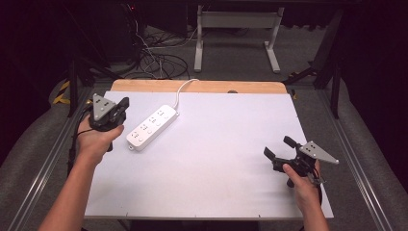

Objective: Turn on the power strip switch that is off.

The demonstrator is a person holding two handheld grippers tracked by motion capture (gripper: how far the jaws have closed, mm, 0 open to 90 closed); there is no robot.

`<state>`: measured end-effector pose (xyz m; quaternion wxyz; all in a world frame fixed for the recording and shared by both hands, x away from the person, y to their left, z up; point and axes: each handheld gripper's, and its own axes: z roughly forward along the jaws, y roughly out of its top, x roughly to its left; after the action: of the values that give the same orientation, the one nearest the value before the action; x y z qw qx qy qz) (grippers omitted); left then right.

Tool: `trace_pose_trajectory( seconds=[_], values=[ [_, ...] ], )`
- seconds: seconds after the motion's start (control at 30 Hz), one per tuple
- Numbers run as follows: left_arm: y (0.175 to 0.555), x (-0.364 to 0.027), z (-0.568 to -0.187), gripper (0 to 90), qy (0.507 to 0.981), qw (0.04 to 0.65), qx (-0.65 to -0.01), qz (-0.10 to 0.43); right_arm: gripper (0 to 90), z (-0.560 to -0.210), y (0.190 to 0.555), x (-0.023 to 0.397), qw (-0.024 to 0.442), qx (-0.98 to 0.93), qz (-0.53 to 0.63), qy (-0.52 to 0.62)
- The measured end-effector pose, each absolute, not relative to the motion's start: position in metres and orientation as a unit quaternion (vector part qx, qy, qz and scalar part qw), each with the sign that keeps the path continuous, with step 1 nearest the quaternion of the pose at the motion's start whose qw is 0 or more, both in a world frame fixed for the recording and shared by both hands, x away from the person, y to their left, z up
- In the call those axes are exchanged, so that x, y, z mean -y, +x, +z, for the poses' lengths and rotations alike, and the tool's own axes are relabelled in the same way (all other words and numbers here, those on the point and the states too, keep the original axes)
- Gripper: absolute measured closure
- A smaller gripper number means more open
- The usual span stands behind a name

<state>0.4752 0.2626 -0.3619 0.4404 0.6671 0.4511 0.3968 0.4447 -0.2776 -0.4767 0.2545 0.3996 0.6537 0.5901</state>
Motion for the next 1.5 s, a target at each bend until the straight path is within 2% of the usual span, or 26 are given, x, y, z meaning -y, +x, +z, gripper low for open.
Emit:
trace_pose_trajectory(
  seconds=[0.3, 0.6, 1.1, 1.5],
  values=[
    [0.521, -0.219, -0.378, 90.0, 0.732, 0.383, -0.436, 0.358, 3.0, -0.475, 0.456, 0.271, 0.238, -0.649, 0.601, 0.403],
    [0.558, -0.189, -0.4, 90.0, 0.79, 0.318, -0.429, 0.302, 3.0, -0.476, 0.459, 0.268, 0.244, -0.654, 0.593, 0.401],
    [0.586, -0.177, -0.433, 90.0, 0.821, 0.246, -0.449, 0.252, 2.9, -0.475, 0.46, 0.269, 0.249, -0.655, 0.59, 0.402],
    [0.595, -0.18, -0.445, 90.0, 0.823, 0.232, -0.452, 0.256, 3.0, -0.476, 0.46, 0.267, 0.245, -0.654, 0.592, 0.403]
  ],
)
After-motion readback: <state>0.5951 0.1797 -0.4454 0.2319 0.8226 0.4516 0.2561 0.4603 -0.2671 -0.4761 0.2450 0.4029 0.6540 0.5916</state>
